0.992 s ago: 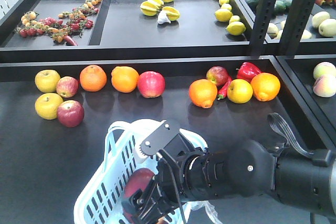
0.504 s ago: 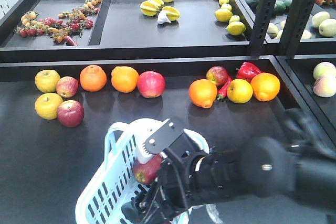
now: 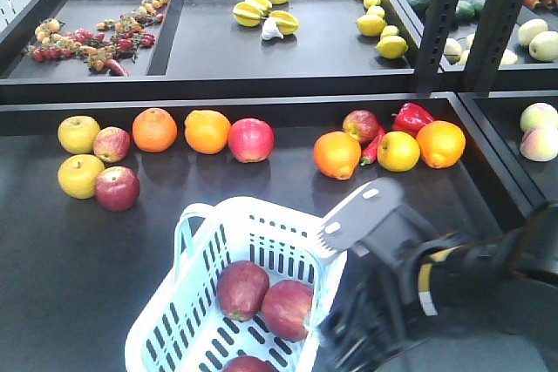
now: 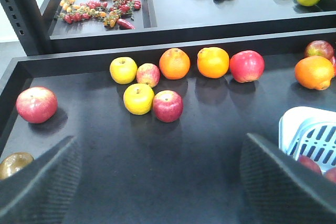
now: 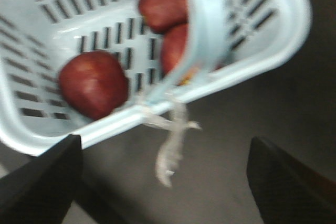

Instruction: Pick three apples into basket with both arms

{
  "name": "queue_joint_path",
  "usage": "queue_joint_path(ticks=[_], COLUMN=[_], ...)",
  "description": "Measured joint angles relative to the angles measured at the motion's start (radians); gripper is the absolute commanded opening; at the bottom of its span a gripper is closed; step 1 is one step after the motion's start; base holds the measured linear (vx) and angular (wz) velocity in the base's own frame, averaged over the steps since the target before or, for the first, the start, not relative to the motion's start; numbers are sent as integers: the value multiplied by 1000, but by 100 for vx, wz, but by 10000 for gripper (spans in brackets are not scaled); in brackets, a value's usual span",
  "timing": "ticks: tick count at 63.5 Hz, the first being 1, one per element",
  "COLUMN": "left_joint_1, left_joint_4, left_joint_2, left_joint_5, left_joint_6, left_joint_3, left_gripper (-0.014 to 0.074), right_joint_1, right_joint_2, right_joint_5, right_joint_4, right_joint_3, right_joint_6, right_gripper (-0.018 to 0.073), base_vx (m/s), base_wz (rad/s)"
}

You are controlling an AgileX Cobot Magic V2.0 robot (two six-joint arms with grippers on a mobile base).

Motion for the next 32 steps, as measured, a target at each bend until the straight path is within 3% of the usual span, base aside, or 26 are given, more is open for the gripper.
queue_joint_path(ticks=[6, 14, 32], left_joint_1=[0, 0, 0], left_joint_4=[0, 0, 0], left_joint_2=[0, 0, 0], left_joint_5=[0, 0, 0], left_joint_6=[0, 0, 0], left_joint_3=[0, 0, 0], left_gripper=[586, 586, 586], right_joint_1=[-4, -63, -380], right_joint_2=[-53, -120, -240], right_joint_5=[25, 50, 128], right_joint_4=[-80, -104, -109], right_joint_3=[0, 0, 0], right_joint_6=[73, 97, 26], right_gripper=[599, 596, 595], base_vx=[0, 0, 0], base_wz=[0, 0, 0])
